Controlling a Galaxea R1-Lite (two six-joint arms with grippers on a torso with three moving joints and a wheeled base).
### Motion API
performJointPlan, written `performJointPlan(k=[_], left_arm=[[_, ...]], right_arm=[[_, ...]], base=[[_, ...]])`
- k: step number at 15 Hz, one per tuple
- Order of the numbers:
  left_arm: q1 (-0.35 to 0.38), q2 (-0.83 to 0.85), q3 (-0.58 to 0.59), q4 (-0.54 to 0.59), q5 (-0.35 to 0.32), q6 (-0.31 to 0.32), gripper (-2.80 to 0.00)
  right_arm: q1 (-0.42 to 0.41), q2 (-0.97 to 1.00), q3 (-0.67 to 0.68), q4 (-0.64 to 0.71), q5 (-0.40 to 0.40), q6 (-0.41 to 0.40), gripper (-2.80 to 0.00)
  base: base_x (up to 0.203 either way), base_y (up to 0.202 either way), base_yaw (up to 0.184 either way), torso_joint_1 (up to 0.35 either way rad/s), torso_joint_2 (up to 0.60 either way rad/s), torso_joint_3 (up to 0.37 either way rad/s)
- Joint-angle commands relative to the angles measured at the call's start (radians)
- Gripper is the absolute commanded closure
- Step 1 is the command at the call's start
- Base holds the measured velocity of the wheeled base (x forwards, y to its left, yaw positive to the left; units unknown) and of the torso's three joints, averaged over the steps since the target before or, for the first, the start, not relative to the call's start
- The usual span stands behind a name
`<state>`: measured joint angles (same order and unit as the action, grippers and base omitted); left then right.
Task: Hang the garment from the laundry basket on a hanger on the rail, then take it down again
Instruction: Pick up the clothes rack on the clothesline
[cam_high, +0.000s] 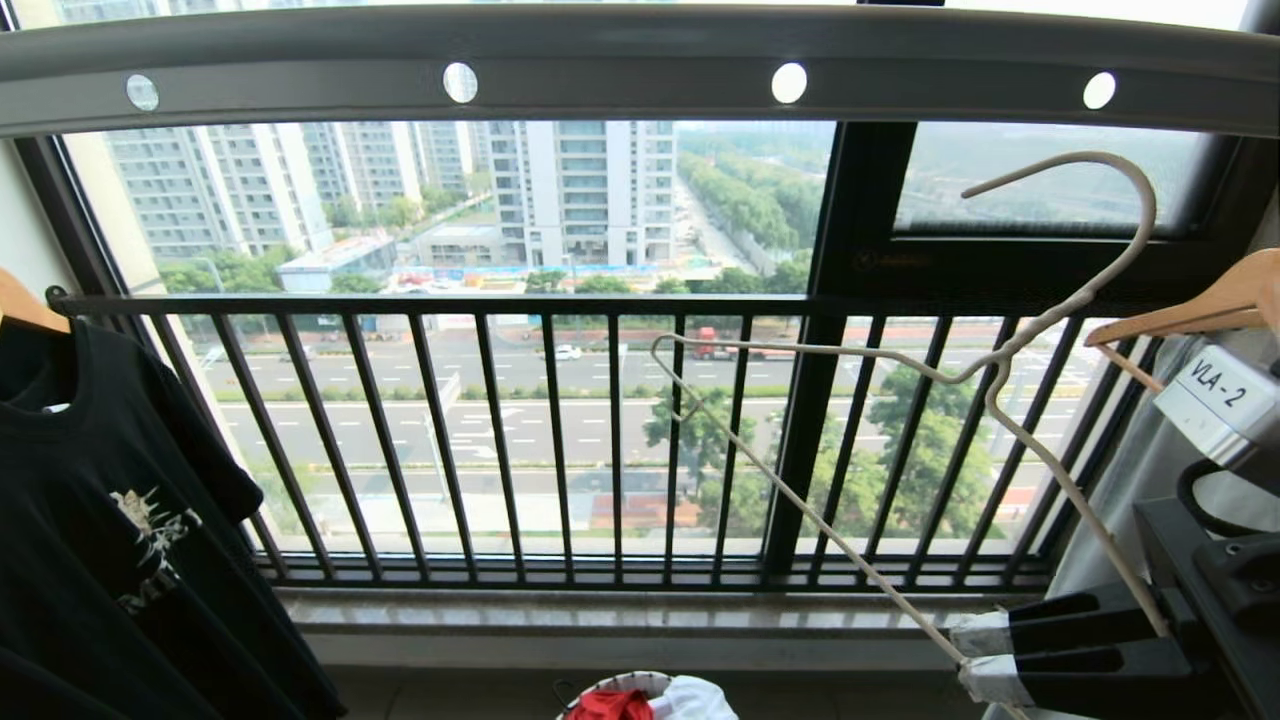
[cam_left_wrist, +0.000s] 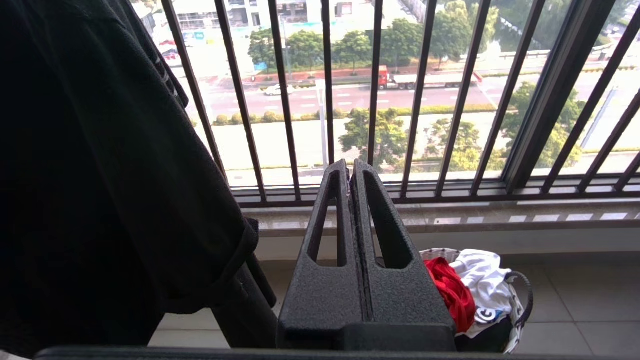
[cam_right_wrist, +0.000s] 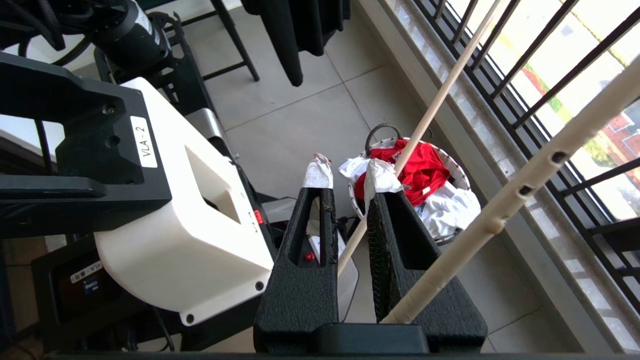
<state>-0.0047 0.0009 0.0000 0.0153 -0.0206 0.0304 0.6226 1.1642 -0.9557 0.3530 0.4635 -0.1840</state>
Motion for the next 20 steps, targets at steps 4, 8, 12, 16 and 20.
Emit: performJointPlan(k=[4,8,12,16,20], left_arm=[[0.0,0.001,0.0,0.0,-0.001,0.0,0.0],[0.0,0.001,0.0,0.0,0.0,0.0,0.0],[0.0,0.001,0.0,0.0,0.0,0.0,0.0],[0.0,0.001,0.0,0.0,0.001,0.0,0.0],[0.0,0.001,0.0,0.0,0.001,0.0,0.0]], right_arm=[[-0.015,-0.006,0.0,0.001,0.003,-0.005,0.0],[-0.021,-0.014,0.0,0.001,0.003,-0.006,0.0],[-0.021,-0.017,0.003,0.001,0.003,-0.008,0.0],[-0.021,-0.023,0.008,0.001,0.003,-0.011,0.0],[-0.021,-0.023,0.017,0.001,0.003,-0.029,0.0]], base=[[0.0,0.0,0.0,-0.097,0.21,0.107],[0.0,0.0,0.0,-0.132,0.29,0.151],[0.0,0.0,0.0,-0.14,0.3,0.166],[0.0,0.0,0.0,-0.14,0.31,0.162],[0.0,0.0,0.0,-0.147,0.32,0.173]])
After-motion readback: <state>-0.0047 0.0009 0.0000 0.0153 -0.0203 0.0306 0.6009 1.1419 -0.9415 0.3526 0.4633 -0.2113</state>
